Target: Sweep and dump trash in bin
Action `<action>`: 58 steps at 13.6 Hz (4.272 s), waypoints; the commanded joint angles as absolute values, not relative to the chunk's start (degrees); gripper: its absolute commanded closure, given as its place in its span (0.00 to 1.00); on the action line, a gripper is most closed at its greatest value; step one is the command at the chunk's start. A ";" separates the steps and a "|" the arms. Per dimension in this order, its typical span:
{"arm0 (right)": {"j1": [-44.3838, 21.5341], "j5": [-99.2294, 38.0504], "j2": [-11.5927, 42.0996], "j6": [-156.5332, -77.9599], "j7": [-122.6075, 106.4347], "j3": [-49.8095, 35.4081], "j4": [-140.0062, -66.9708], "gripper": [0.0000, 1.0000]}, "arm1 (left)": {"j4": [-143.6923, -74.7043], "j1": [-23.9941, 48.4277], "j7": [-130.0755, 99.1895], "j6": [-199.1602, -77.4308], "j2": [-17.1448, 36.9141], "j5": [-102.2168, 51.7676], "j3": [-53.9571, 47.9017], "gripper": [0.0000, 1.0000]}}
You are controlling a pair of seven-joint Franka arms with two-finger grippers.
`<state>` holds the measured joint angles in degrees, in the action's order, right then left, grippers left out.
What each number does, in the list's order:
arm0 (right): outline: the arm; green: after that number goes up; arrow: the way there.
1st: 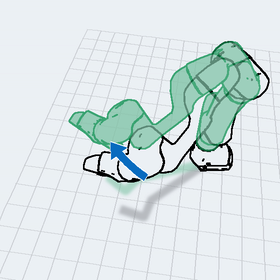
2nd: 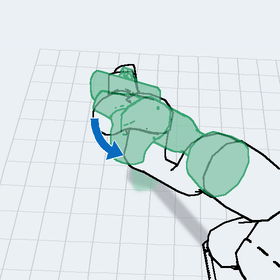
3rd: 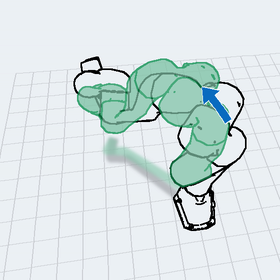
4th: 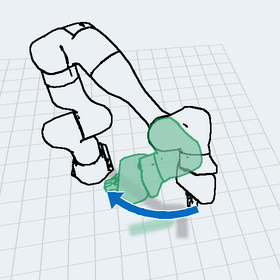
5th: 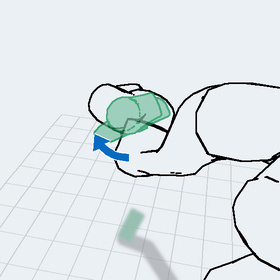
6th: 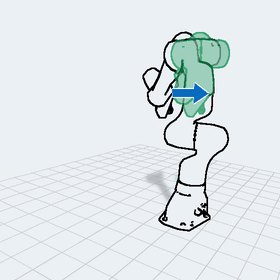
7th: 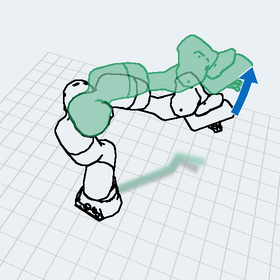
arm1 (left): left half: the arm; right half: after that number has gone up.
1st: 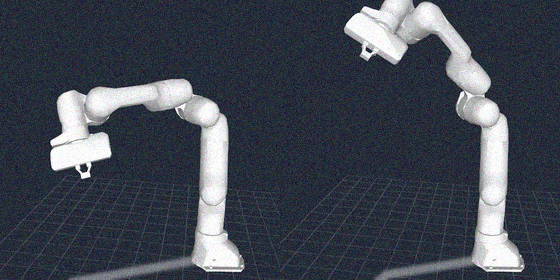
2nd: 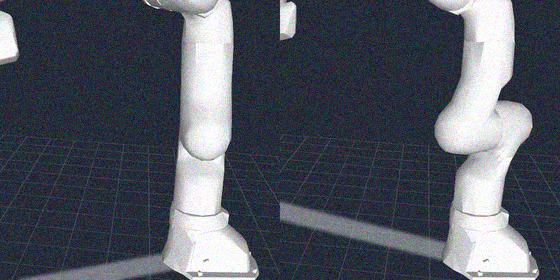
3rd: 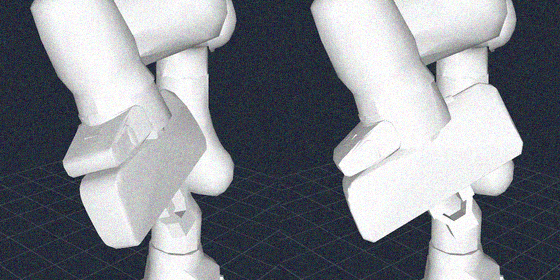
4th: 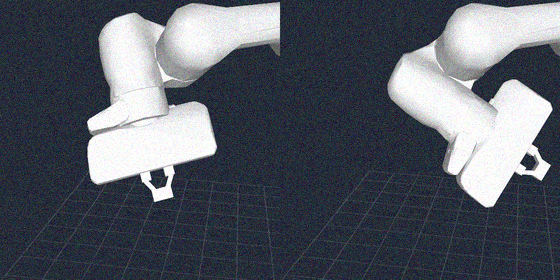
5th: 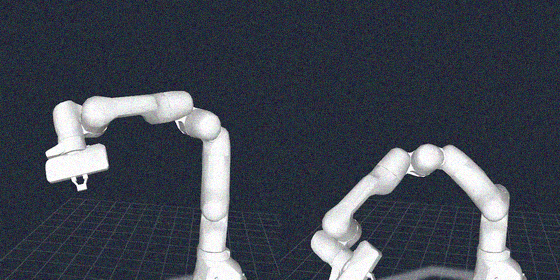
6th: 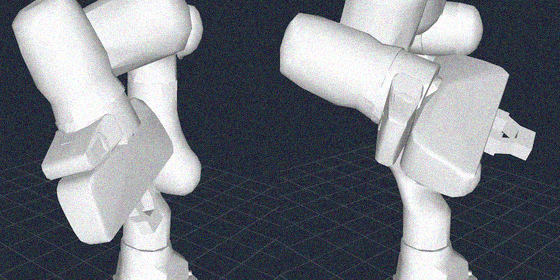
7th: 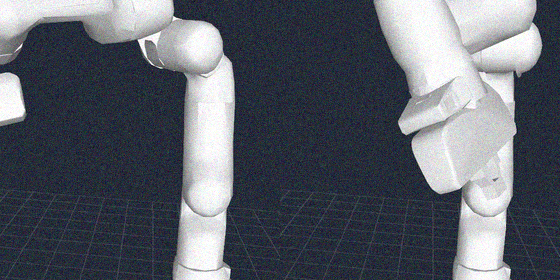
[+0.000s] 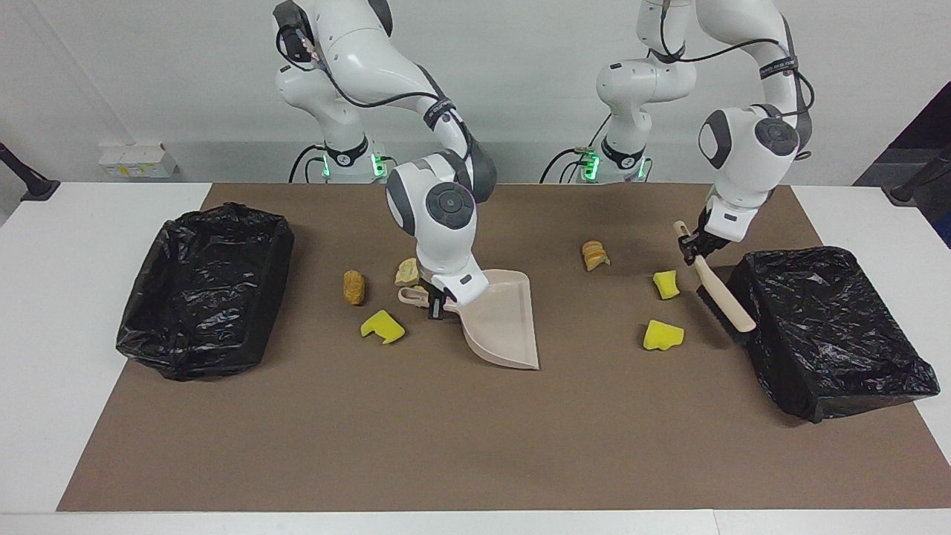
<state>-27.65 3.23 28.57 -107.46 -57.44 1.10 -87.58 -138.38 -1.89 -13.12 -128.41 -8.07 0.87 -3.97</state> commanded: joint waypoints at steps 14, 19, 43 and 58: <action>-28.65 2.46 28.21 -109.34 -50.63 0.79 -88.86 1.00 | -131.31 21.60 -13.18 -131.66 1.41 -7.46 -3.87 1.00; -28.65 2.46 28.21 -109.25 -50.54 0.79 -88.95 1.00 | -129.82 32.59 -14.41 -131.22 0.88 -9.23 -3.87 1.00; -28.56 3.60 27.25 -114.34 -64.87 0.88 -92.55 1.00 | -148.00 33.64 -70.61 -117.23 -18.11 -5.80 -3.43 1.00; -28.04 3.60 27.33 -114.35 -64.69 0.88 -92.55 1.00 | -132.37 41.57 -53.10 -141.93 0.26 -11.60 -4.31 1.00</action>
